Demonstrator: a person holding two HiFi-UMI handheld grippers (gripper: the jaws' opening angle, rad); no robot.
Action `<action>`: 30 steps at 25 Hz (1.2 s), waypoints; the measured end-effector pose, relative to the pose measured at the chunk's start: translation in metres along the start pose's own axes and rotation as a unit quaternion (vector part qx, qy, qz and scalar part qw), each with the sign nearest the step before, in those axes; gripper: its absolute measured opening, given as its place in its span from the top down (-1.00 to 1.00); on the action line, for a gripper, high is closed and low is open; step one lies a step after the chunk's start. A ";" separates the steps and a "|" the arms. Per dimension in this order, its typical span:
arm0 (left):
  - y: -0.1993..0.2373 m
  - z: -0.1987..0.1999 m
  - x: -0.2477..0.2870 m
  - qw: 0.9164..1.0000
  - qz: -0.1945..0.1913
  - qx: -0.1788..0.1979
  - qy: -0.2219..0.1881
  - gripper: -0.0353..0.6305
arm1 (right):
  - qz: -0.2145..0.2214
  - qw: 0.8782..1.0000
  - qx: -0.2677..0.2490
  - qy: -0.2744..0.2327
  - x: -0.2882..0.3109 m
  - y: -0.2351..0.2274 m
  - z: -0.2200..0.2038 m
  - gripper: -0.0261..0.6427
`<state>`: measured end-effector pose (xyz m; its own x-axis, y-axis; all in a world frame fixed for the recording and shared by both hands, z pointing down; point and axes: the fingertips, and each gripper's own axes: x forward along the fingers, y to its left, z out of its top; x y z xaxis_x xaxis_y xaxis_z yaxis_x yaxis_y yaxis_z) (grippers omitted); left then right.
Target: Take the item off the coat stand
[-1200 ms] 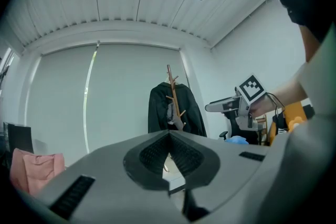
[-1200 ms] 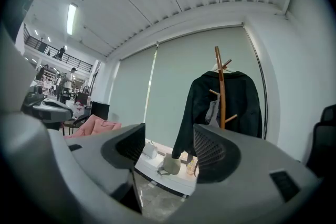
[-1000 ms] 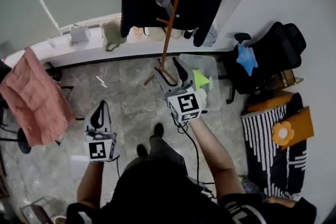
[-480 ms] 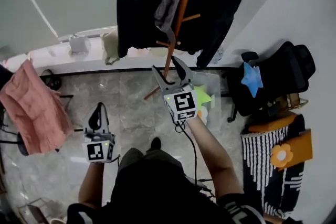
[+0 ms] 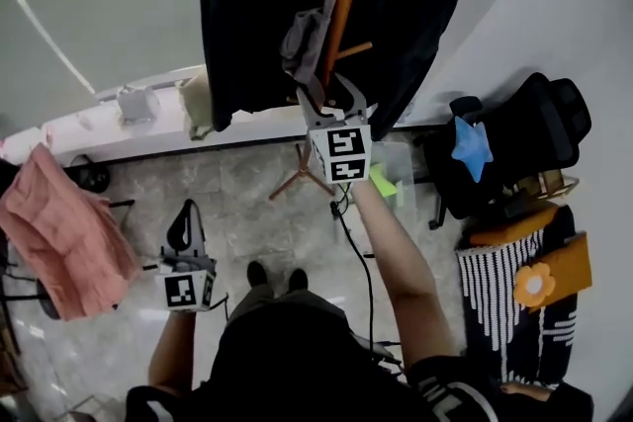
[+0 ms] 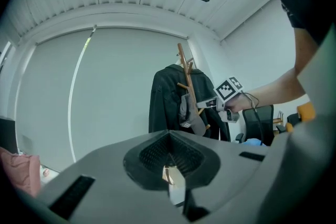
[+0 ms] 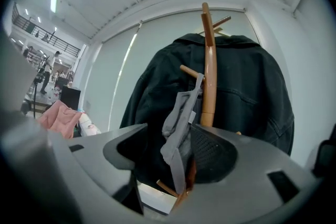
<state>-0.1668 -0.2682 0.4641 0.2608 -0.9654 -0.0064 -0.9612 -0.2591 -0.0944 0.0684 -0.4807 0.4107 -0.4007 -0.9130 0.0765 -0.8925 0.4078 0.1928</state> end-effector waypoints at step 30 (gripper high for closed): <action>0.038 -0.015 0.016 1.000 0.012 -0.003 0.025 0.82 | 0.002 0.999 0.034 0.029 0.080 -0.010 -0.005 0.83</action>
<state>-0.2005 -0.2936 0.4757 0.2324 -0.9718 0.0409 -0.9680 -0.2352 -0.0880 0.0458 -0.5579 0.4200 -0.3928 -0.9097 0.1345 -0.9037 0.4090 0.1266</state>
